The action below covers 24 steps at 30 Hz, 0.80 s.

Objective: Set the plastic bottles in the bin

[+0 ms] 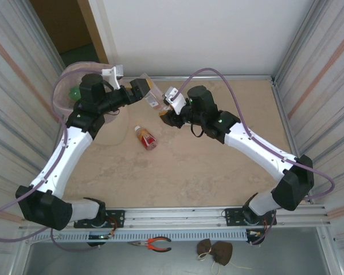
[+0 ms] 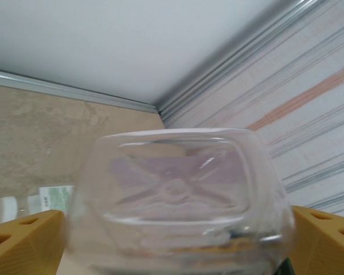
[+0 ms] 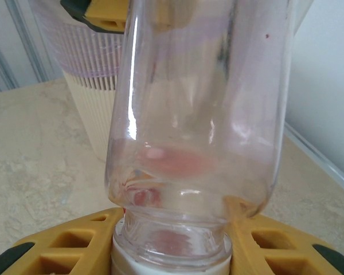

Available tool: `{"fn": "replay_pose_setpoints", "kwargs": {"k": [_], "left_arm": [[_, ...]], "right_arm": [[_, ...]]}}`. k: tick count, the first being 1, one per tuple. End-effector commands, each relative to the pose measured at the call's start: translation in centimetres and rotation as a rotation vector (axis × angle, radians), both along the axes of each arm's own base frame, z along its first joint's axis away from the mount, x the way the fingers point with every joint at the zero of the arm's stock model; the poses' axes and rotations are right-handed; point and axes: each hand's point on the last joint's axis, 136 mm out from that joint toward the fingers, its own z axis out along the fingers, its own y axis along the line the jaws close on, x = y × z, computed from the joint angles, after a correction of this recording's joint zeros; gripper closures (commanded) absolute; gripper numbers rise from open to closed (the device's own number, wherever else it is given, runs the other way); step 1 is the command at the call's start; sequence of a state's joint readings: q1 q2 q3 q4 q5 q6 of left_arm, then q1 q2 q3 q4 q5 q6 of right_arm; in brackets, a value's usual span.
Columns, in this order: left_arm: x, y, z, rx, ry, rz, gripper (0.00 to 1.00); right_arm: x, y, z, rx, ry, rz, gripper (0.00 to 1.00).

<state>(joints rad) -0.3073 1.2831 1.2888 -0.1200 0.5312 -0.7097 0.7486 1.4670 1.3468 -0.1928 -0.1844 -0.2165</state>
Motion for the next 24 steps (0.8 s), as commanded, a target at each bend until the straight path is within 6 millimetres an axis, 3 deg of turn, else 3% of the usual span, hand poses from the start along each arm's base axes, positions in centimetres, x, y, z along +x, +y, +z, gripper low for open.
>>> {"fn": "replay_pose_setpoints", "kwargs": {"k": [1,17,24], "left_arm": [[-0.4,-1.2,1.4,-0.050,-0.034,-0.027,0.07],[-1.1,-1.1,0.6,-0.032,-0.037,0.022,0.30],[-1.4,-0.5,1.7,0.003,-0.092,0.042,0.35]], "right_arm": [[-0.9,0.0,2.6,0.069,-0.044,0.014,0.72],[-0.8,-0.2,3.0,0.080,-0.060,0.004,0.71],[-1.3,-0.3,3.4,0.081,-0.067,0.005,0.55]]}}
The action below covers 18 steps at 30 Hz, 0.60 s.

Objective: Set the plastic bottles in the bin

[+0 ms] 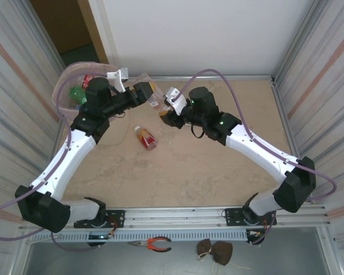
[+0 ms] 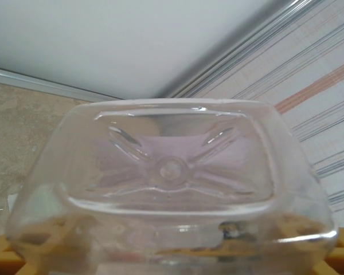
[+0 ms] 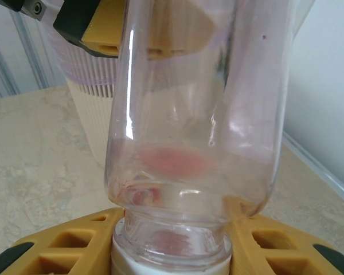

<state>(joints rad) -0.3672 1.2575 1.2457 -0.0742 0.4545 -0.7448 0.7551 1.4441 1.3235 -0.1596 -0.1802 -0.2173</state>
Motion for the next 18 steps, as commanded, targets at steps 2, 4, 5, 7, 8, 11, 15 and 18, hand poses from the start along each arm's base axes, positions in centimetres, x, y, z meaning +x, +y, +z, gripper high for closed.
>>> {"fn": "replay_pose_setpoints", "kwargs": {"k": [2,4,5,7,8,11,15,18], "left_arm": [[-0.8,1.1,2.3,0.046,-0.105,0.031,0.36],[-0.9,1.6,2.7,0.062,-0.118,0.040,0.36],[-0.8,2.1,2.9,0.071,-0.123,0.050,0.36],[-0.7,3.2,3.2,0.085,-0.130,0.071,0.36],[-0.5,3.8,3.4,0.095,-0.134,0.086,0.36],[-0.3,6.4,4.0,0.114,-0.139,0.139,0.36],[-0.2,10.6,5.0,0.133,-0.152,0.241,0.39],[-0.1,14.1,5.7,0.147,-0.147,0.325,0.40]], "right_arm": [[-1.3,-0.3,3.0,0.062,-0.045,0.007,0.48],[-1.6,-0.5,3.2,0.059,-0.050,0.010,0.41],[-1.7,-0.5,3.1,0.057,-0.051,0.013,0.38],[-2.0,-0.8,3.2,0.053,-0.051,0.010,0.36],[-2.1,-1.0,3.2,0.053,-0.053,0.006,0.36],[-2.4,-1.6,3.3,0.053,-0.059,-0.006,0.35],[-2.7,-2.2,2.9,0.048,-0.060,-0.021,0.34],[-2.8,-2.5,2.5,0.041,-0.050,-0.031,0.34]]}}
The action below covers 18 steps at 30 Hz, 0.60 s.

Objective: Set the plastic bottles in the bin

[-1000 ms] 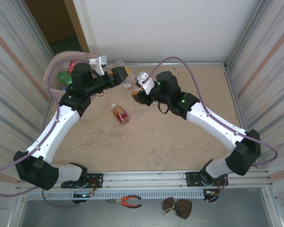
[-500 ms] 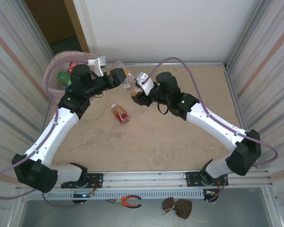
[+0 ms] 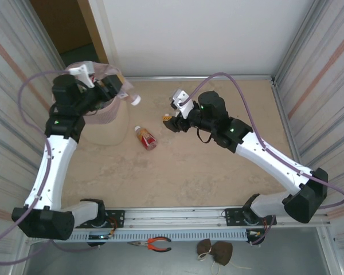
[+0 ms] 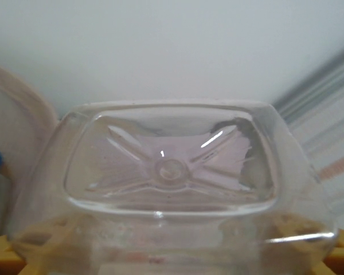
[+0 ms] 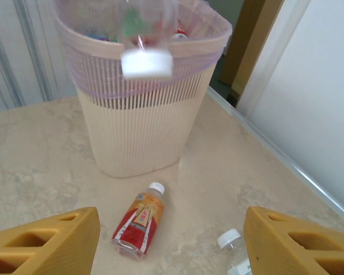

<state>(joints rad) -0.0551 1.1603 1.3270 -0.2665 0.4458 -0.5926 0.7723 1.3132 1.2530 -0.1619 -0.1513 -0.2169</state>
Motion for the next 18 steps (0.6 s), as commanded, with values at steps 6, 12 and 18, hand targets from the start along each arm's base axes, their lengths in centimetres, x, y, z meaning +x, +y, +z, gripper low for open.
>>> {"fn": "replay_pose_setpoints", "kwargs": {"k": [6,12,18], "left_arm": [[-0.6,7.3,2.2,0.036,0.036,0.163,0.34],[-0.2,11.9,-0.5,-0.018,0.187,0.380,0.36],[-1.0,15.3,-3.9,-0.002,0.360,0.589,0.34]], "right_arm": [[-0.3,-0.5,-0.2,0.006,0.014,-0.025,0.34],[-0.2,-0.5,-0.5,0.003,0.026,-0.032,0.34],[-0.1,-0.5,-0.7,0.002,0.032,-0.035,0.34]]}}
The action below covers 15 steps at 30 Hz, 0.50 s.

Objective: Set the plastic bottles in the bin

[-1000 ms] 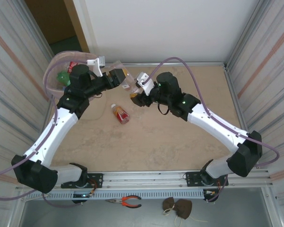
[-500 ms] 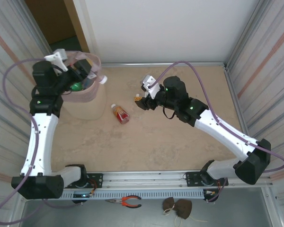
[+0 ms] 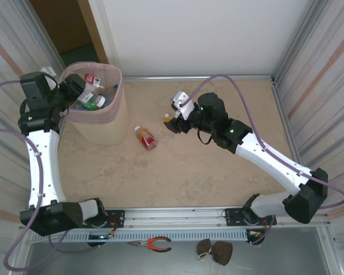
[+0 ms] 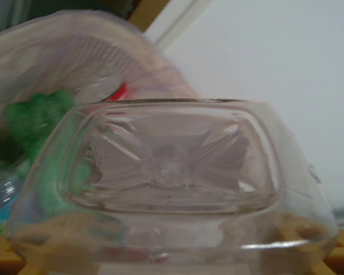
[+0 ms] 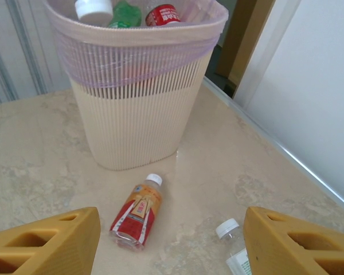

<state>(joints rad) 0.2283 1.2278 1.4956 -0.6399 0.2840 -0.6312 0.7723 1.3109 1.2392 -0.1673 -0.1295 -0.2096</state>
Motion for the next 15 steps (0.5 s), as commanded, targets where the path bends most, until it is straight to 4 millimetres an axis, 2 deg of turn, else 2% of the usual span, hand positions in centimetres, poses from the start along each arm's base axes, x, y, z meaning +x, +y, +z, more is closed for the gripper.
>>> {"fn": "replay_pose_setpoints", "kwargs": {"k": [1,7,15], "left_arm": [[-1.2,2.8,-0.8,0.009,0.099,0.171,0.34],[-2.1,5.1,-2.7,-0.004,0.219,0.300,0.30],[-1.7,5.0,-2.0,-0.026,0.210,0.291,0.15]], "right_arm": [[-0.3,-0.1,0.0,0.013,0.020,-0.012,0.34],[-0.3,-0.2,-0.1,0.011,0.024,-0.016,0.34],[-0.3,-0.4,0.0,0.013,0.021,-0.024,0.35]]}}
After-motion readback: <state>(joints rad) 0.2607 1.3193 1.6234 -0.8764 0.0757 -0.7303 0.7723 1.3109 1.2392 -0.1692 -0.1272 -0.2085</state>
